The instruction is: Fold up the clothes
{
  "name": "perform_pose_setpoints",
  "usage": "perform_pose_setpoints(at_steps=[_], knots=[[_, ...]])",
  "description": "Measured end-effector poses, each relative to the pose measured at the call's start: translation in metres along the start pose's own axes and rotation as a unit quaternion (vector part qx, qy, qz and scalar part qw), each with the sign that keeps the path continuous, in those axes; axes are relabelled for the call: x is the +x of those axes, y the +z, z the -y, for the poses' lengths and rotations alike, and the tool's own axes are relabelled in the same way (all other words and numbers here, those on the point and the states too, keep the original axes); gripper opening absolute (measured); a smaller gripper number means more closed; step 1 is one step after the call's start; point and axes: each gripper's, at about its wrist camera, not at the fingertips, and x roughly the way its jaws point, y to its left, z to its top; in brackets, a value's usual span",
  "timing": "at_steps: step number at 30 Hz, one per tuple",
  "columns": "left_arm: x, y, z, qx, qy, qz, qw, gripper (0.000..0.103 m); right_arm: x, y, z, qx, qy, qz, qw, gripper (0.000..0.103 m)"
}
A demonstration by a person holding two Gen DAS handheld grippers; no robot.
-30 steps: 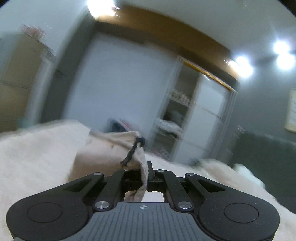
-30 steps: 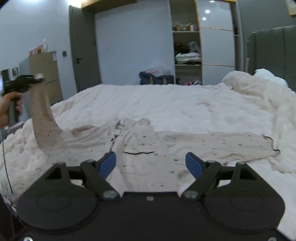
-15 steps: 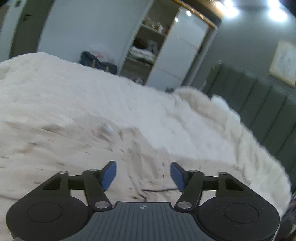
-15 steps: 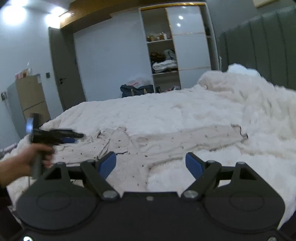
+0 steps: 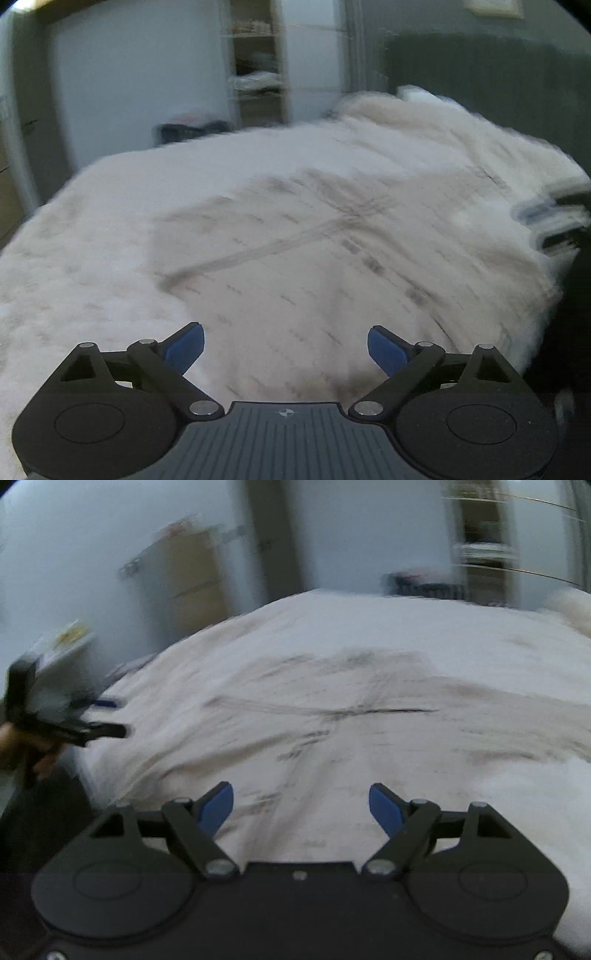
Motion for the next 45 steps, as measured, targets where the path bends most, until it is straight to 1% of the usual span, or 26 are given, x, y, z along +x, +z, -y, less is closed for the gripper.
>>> perform_pose_setpoints(at_steps=[2, 5, 7, 9, 11, 12, 13, 14, 15, 16, 18, 21, 22, 25, 27, 29, 30, 31, 32, 33, 34, 37, 40, 42, 44, 45], knots=[[0.008, -0.009, 0.013, 0.026, -0.017, -0.009, 0.9995, 0.085, 0.032, 0.006, -0.026, -0.046, 0.035, -0.032, 0.998, 0.076], [0.023, -0.018, 0.017, 0.030, -0.032, -0.023, 0.9988, 0.081, 0.071, 0.007, -0.050, -0.065, 0.055, -0.063, 0.994, 0.072], [0.033, -0.021, 0.014, 0.019, -0.044, -0.038, 0.9982, 0.070, 0.089, 0.005, -0.056, -0.065, 0.054, -0.081, 0.993, 0.066], [0.042, -0.024, 0.011, 0.011, -0.055, -0.053, 0.9970, 0.065, 0.108, -0.003, -0.059, -0.074, 0.035, -0.104, 0.991, 0.054], [0.055, -0.031, 0.016, 0.028, -0.064, -0.076, 0.9947, 0.063, 0.113, -0.006, -0.060, -0.082, 0.024, -0.116, 0.990, 0.022], [0.061, -0.035, 0.019, 0.037, -0.068, -0.087, 0.9932, 0.063, 0.114, -0.008, -0.062, -0.082, 0.024, -0.117, 0.989, 0.016], [0.066, -0.038, 0.022, 0.046, -0.071, -0.098, 0.9916, 0.059, 0.112, -0.010, -0.062, -0.080, 0.027, -0.117, 0.989, 0.003], [0.070, -0.041, 0.025, 0.059, -0.068, -0.109, 0.9900, 0.055, 0.108, -0.013, -0.062, -0.082, 0.032, -0.115, 0.989, 0.002], [0.074, -0.044, 0.027, 0.071, -0.064, -0.118, 0.9884, 0.042, 0.103, -0.016, -0.064, -0.090, 0.034, -0.115, 0.989, 0.002], [0.078, -0.045, 0.028, 0.081, -0.058, -0.124, 0.9873, 0.025, 0.101, -0.021, -0.065, -0.099, 0.034, -0.116, 0.988, 0.002], [0.083, -0.047, 0.029, 0.099, -0.051, -0.135, 0.9846, 0.007, 0.097, -0.025, -0.069, -0.116, 0.038, -0.118, 0.985, 0.002], [0.072, -0.046, 0.024, 0.111, -0.085, -0.137, 0.9806, 0.005, 0.095, -0.033, -0.074, -0.138, 0.044, -0.131, 0.981, 0.002], [0.068, -0.045, 0.023, 0.119, -0.100, -0.143, 0.9774, 0.004, 0.095, -0.039, -0.077, -0.144, 0.060, -0.149, 0.977, 0.000], [0.053, -0.044, 0.018, 0.130, -0.144, -0.158, 0.9682, 0.004, 0.094, -0.051, -0.084, -0.160, 0.097, -0.188, 0.964, 0.001], [0.043, -0.041, 0.012, 0.118, -0.172, -0.158, 0.9651, 0.005, 0.085, -0.047, -0.086, -0.168, 0.097, -0.178, 0.965, 0.006], [0.028, -0.033, -0.002, 0.051, -0.195, -0.108, 0.9735, 0.012, 0.069, -0.025, -0.076, -0.132, 0.096, -0.127, 0.978, 0.017], [0.021, -0.029, -0.010, 0.017, -0.206, -0.083, 0.9749, 0.032, 0.066, -0.015, -0.071, -0.116, 0.095, -0.106, 0.983, 0.022], [0.014, -0.026, -0.016, -0.015, -0.214, -0.057, 0.9751, 0.055, 0.063, -0.006, -0.065, -0.100, 0.093, -0.085, 0.987, 0.035], [0.012, -0.024, -0.021, -0.042, -0.212, -0.032, 0.9758, 0.064, 0.065, 0.002, -0.061, -0.089, 0.087, -0.070, 0.990, 0.044], [0.010, -0.021, -0.027, -0.074, -0.206, -0.003, 0.9757, 0.080, 0.068, 0.011, -0.056, -0.078, 0.079, -0.055, 0.992, 0.045], [0.010, -0.018, -0.033, -0.114, -0.189, 0.030, 0.9748, 0.081, 0.078, 0.019, -0.051, -0.072, 0.065, -0.047, 0.994, 0.045], [0.025, -0.008, -0.044, -0.180, -0.149, 0.065, 0.9701, 0.081, 0.124, 0.034, -0.038, -0.044, 0.047, -0.061, 0.996, 0.043], [0.039, 0.001, -0.062, -0.258, -0.153, 0.093, 0.9494, 0.081, 0.152, 0.030, -0.035, -0.044, 0.060, -0.079, 0.994, 0.032], [0.050, 0.008, -0.075, -0.298, -0.169, 0.105, 0.9335, 0.082, 0.163, 0.014, -0.045, -0.082, 0.079, -0.122, 0.986, 0.024], [0.059, 0.015, -0.079, -0.305, -0.173, 0.106, 0.9305, 0.082, 0.164, -0.011, -0.058, -0.126, 0.123, -0.177, 0.968, 0.020], [0.068, 0.019, -0.081, -0.309, -0.175, 0.105, 0.9289, 0.082, 0.153, -0.025, -0.061, -0.152, 0.172, -0.197, 0.953, 0.020]])
